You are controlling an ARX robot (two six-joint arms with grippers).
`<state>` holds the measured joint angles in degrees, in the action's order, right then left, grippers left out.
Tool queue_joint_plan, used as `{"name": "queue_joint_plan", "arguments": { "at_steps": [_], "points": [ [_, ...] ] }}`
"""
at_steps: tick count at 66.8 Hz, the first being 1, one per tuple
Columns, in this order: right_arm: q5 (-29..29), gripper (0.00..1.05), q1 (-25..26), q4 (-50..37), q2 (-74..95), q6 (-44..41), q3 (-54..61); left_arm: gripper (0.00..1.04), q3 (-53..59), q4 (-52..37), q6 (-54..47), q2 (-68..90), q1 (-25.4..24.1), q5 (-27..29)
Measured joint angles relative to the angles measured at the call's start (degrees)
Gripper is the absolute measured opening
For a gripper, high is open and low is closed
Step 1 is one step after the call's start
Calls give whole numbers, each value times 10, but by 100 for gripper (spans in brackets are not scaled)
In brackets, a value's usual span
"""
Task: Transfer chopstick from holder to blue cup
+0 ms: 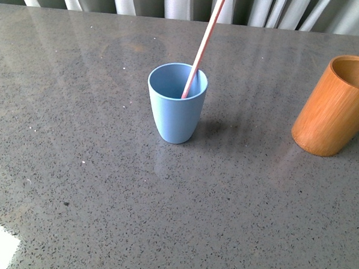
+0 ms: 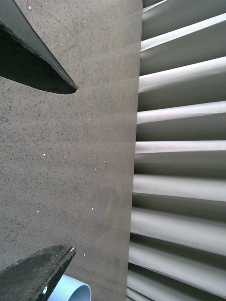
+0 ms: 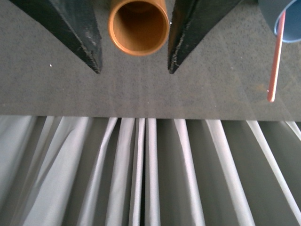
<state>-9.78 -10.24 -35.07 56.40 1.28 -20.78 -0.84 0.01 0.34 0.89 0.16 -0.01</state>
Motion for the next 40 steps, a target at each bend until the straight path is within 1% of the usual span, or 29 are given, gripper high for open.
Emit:
{"name": "queue_joint_plan", "arguments": {
  "at_steps": [6,8,12,24,28,30,34,40],
  "points": [
    [12,18,15,-6,-29,-5,35,96,0,0,0,0,0,0],
    [15,15,18,-6,-35,-6,41,96,0,0,0,0,0,0],
    [26,1,28,-7,-59,-9,66,96,0,0,0,0,0,0],
    [50,2,52,3,-125,-10,119,96,0,0,0,0,0,0],
    [86,2,78,12,-143,-11,130,96,0,0,0,0,0,0],
    [94,2,87,16,-152,-11,136,96,0,0,0,0,0,0],
    [94,2,99,25,-170,-10,145,96,0,0,0,0,0,0],
    [97,2,100,38,-193,-11,156,96,0,0,0,0,0,0]
  ]
}}
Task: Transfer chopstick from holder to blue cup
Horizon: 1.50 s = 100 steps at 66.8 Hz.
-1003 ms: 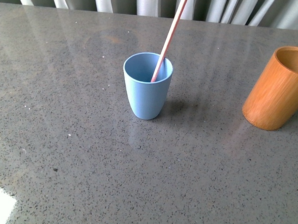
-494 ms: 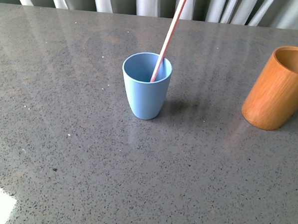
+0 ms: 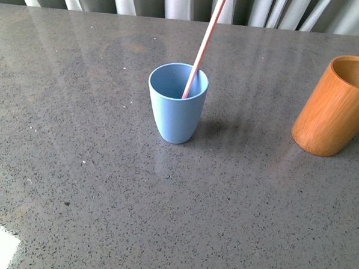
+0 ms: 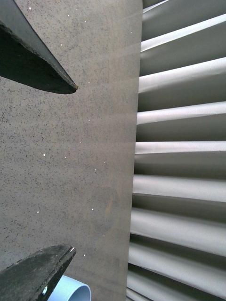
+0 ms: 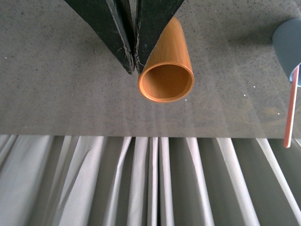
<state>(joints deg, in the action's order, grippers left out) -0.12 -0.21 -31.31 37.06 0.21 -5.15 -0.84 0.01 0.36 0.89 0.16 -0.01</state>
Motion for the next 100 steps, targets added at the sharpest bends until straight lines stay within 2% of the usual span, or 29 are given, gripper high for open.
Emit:
{"name": "queue_joint_plan", "arguments": {
  "at_steps": [24,50,79,86,100],
  "points": [
    [1,2,0,57,-104,0,39,96,0,0,0,0,0,0],
    [1,2,0,148,-206,0,39,96,0,0,0,0,0,0],
    [1,2,0,213,-270,0,39,96,0,0,0,0,0,0],
    [0,2,0,303,-343,0,39,96,0,0,0,0,0,0],
    [0,2,0,312,-366,0,39,96,0,0,0,0,0,0]
  ]
}}
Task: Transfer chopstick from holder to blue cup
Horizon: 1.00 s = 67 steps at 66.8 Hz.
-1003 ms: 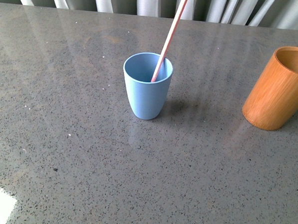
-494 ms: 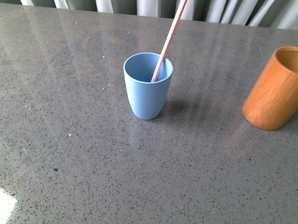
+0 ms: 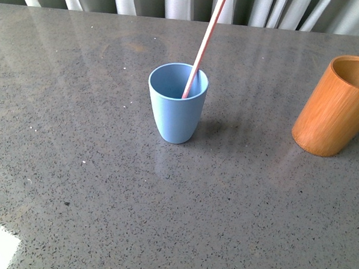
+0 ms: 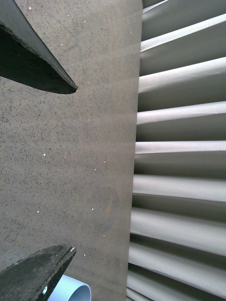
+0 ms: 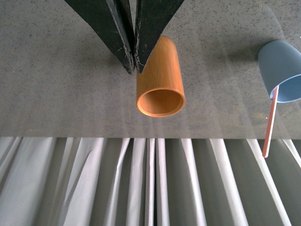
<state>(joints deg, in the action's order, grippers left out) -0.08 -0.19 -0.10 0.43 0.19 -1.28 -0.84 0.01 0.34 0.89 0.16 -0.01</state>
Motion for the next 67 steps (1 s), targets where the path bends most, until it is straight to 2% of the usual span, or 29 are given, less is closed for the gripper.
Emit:
{"name": "queue_joint_plan", "arguments": {
  "at_steps": [10,38,48,67],
  "points": [
    [0,3,0,0,-1,-1,0,96,0,0,0,0,0,0],
    [0,75,0,0,-1,0,0,96,0,0,0,0,0,0],
    [0,97,0,0,-1,0,0,96,0,0,0,0,0,0],
    [0,96,0,0,-1,0,0,96,0,0,0,0,0,0]
  ]
}}
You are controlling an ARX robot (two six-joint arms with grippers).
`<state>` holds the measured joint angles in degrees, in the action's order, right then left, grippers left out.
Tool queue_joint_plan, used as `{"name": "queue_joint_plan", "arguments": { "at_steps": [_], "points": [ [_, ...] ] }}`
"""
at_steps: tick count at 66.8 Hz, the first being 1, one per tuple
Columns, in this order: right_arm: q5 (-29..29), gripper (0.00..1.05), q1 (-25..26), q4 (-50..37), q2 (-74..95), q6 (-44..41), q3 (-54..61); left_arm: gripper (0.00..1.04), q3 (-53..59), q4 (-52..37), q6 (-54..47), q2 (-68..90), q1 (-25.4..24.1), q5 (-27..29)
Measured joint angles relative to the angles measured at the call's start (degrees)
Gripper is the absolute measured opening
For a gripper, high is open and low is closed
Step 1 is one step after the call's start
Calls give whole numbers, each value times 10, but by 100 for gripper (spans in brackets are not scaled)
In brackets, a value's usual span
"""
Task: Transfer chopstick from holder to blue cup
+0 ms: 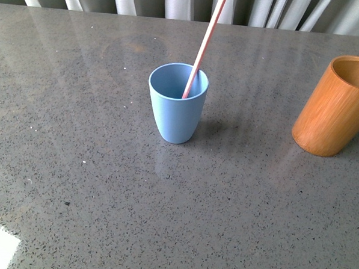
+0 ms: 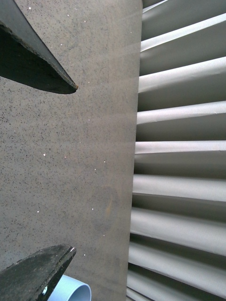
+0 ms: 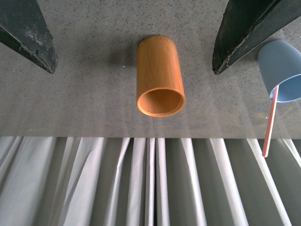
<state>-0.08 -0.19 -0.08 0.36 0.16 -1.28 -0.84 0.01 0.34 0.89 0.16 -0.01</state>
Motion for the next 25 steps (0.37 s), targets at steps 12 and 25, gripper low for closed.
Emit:
{"name": "queue_joint_plan", "arguments": {
  "at_steps": [12,25],
  "points": [
    [0,96,0,0,0,0,0,96,0,0,0,0,0,0],
    [0,96,0,0,0,0,0,96,0,0,0,0,0,0]
  ]
}}
